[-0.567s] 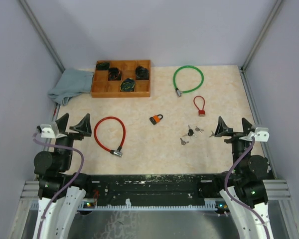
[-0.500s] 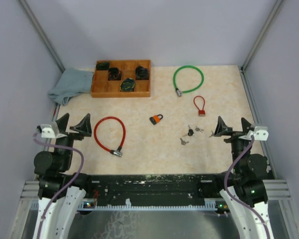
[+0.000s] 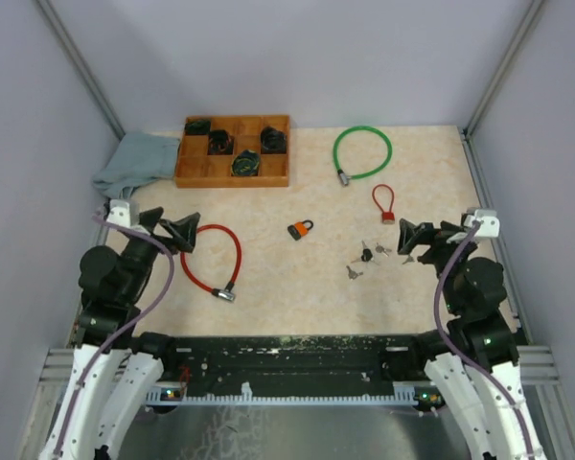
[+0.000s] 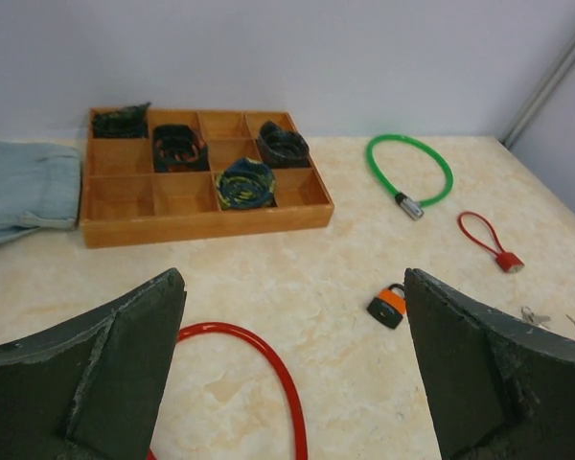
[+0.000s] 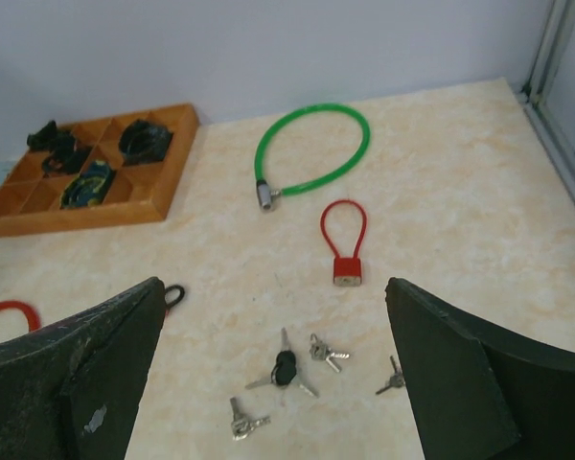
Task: Unlock with the key
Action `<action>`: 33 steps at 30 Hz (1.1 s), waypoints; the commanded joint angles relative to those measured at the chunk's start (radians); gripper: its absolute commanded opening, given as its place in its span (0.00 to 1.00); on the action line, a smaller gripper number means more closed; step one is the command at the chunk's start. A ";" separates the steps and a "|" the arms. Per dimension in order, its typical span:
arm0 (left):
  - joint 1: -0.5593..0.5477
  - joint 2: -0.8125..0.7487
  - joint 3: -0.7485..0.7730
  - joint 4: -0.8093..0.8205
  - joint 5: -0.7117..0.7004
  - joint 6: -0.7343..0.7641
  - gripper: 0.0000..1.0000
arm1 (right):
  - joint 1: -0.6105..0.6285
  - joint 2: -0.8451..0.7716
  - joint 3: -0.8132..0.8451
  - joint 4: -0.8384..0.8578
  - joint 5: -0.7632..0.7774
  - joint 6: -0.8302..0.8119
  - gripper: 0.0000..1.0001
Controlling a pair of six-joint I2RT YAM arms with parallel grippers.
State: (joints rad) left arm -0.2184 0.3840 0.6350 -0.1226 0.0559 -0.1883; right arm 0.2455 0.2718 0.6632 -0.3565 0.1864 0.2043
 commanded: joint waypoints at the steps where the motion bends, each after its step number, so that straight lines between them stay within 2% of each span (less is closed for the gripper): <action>1: -0.006 0.149 0.073 -0.058 0.134 -0.035 1.00 | -0.009 0.132 0.032 -0.066 -0.057 0.089 0.97; 11: -0.006 0.524 0.157 -0.071 0.352 -0.037 1.00 | -0.008 0.428 -0.039 -0.016 -0.218 0.186 0.98; 18: -0.047 0.871 0.282 -0.138 0.452 -0.031 0.96 | -0.008 0.495 -0.108 0.086 -0.247 0.183 0.98; 26: -0.261 1.181 0.494 -0.159 0.266 0.003 0.95 | -0.008 0.537 -0.142 0.122 -0.286 0.167 0.98; 29: -0.312 1.295 0.587 -0.171 0.206 0.068 0.95 | -0.007 0.531 -0.156 0.134 -0.296 0.170 0.98; 33: -0.381 1.460 0.753 -0.268 0.097 0.206 0.94 | -0.006 0.528 -0.177 0.149 -0.297 0.175 0.98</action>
State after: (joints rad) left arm -0.5522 1.7294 1.2552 -0.3008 0.2806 -0.1284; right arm 0.2451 0.8074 0.4953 -0.2764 -0.0925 0.3779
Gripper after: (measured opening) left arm 0.946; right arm 0.976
